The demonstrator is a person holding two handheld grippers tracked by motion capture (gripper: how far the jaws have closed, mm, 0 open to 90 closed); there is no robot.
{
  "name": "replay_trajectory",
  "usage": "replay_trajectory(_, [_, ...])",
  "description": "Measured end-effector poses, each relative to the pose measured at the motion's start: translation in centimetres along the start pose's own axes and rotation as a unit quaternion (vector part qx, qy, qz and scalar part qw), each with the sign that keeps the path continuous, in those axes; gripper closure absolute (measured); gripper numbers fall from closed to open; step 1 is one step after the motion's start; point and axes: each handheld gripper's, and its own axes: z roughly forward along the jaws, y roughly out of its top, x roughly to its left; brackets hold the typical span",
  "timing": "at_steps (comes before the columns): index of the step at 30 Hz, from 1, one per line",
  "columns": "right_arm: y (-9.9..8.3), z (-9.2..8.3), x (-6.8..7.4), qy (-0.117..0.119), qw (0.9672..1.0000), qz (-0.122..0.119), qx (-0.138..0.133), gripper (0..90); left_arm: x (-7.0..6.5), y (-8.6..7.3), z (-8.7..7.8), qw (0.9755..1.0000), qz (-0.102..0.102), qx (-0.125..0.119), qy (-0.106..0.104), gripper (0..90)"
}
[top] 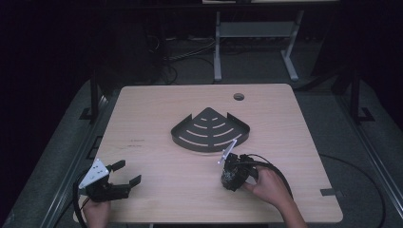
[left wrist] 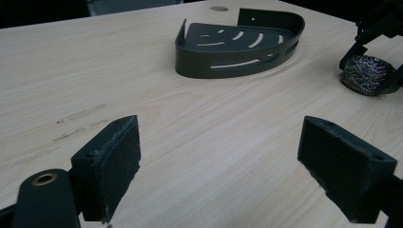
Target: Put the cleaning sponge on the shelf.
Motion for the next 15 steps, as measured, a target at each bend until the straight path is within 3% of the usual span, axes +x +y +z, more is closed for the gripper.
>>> replay_trajectory(15, [-0.23,-0.52,0.01,0.004,1.0,-0.002,-0.008,30.8,0.02,0.01,0.01,1.0,0.0,0.0,0.0,13.7])
